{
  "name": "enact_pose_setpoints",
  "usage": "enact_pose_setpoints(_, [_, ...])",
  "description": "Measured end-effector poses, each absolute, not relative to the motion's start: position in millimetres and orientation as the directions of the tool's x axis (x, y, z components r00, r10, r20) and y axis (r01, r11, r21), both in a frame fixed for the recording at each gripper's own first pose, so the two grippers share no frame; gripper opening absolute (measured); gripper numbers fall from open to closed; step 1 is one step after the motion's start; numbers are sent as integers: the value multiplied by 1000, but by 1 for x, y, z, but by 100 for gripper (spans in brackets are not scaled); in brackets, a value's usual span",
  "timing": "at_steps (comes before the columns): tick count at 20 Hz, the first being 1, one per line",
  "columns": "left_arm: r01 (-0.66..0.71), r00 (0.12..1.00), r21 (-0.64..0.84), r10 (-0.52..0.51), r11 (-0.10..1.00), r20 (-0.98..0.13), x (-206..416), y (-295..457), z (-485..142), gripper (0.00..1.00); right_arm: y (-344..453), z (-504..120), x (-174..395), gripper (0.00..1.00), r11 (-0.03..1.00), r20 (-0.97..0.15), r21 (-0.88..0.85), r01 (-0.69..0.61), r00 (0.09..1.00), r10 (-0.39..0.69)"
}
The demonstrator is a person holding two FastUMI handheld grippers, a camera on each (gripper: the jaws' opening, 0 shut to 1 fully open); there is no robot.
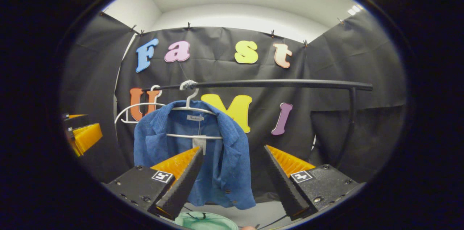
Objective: Grasp the clothes on the hanger with both hands and then place them into the laundry hamper below.
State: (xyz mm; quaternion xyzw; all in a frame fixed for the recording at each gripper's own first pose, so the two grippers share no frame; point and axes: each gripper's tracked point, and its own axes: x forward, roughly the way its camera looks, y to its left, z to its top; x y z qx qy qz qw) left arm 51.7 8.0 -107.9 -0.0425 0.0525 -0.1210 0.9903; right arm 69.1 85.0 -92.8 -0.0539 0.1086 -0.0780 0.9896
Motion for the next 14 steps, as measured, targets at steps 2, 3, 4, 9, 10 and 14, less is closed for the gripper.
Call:
enact_pose_setpoints(2, [252,958,-100,-263,963,-114,60,-4,-120,98,82,-105,79,100,982,-230,-126,143,958,-170])
enact_pose_setpoints(3, [255,956,-101,-266,962,-125,65,-10,-127,98,80,-111,86,100,982,-240,-127,138,956,-166])
enact_pose_setpoints(4, [254,954,-100,-266,962,-136,70,-16,-135,98,79,-117,95,100,983,-246,-128,134,956,-162])
enact_pose_setpoints(9, [223,952,-81,-235,971,-197,98,-38,-171,99,64,-166,145,100,991,-326,-90,96,937,-121])
enact_pose_setpoints(10, [217,952,-77,-228,973,-202,105,-42,-176,98,61,-177,155,100,993,-348,-78,88,931,-110])
enact_pose_setpoints(14, [165,954,-76,-179,983,-240,137,-56,-201,98,44,-208,196,100,996,-398,-56,75,913,-91])
